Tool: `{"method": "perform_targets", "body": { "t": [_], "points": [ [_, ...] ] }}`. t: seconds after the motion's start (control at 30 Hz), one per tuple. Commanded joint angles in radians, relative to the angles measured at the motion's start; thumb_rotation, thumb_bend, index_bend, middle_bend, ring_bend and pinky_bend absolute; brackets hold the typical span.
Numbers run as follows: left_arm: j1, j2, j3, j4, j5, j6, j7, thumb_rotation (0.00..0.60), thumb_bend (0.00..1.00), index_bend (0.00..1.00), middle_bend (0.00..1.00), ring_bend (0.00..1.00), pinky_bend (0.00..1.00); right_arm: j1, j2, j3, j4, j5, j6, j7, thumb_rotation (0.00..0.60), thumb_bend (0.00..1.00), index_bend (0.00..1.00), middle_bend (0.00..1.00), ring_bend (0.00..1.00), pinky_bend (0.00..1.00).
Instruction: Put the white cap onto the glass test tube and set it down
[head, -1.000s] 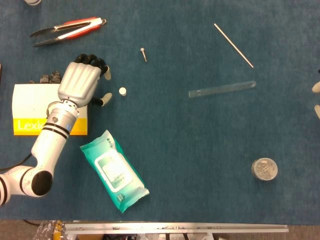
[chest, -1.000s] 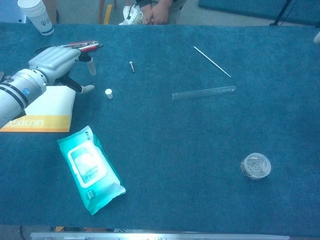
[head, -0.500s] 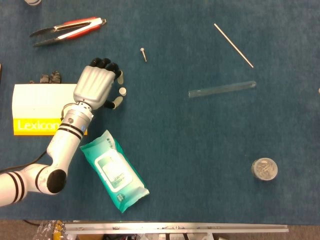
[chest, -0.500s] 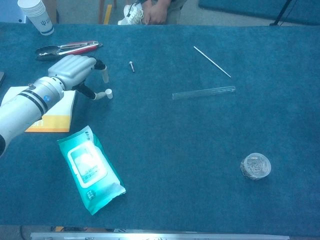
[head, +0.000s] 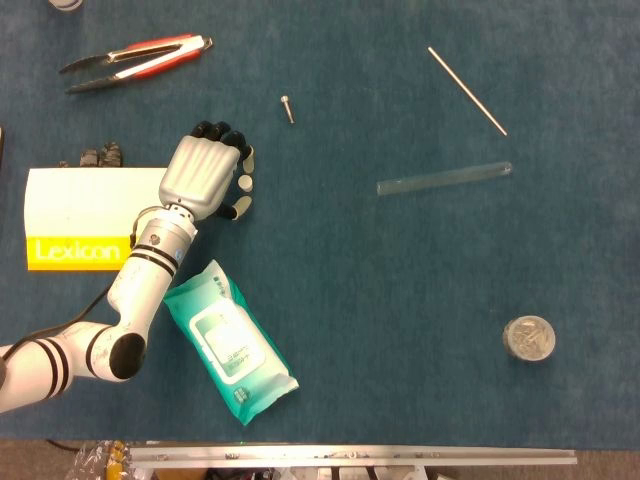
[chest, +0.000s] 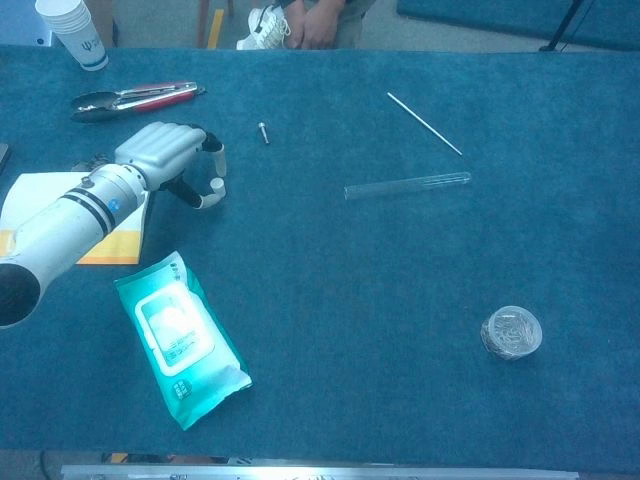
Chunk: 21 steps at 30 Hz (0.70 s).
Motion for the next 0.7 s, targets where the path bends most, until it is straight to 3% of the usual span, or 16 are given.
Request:
{"method": "perform_targets", "body": {
  "t": [0.03,0.7],
  "points": [
    [-0.002,-0.005,-0.003,0.007,-0.004,-0.005,-0.006,0.52,0.26,0.41,0.26,0.14,0.13,0.0,0.0,0.0,0.001,0.0,0.0,0.001,0.6,0.27,0.45,0.28,0.2,0.36],
    [-0.016,-0.014,-0.005,0.028,-0.017,-0.025,0.0,0.539,0.26,0.43,0.26,0.14,0.13,-0.004,-0.002,0.003,0.019,0.006,0.001,0.022,0.6,0.27,0.45,0.28,0.2,0.36]
  ]
}}
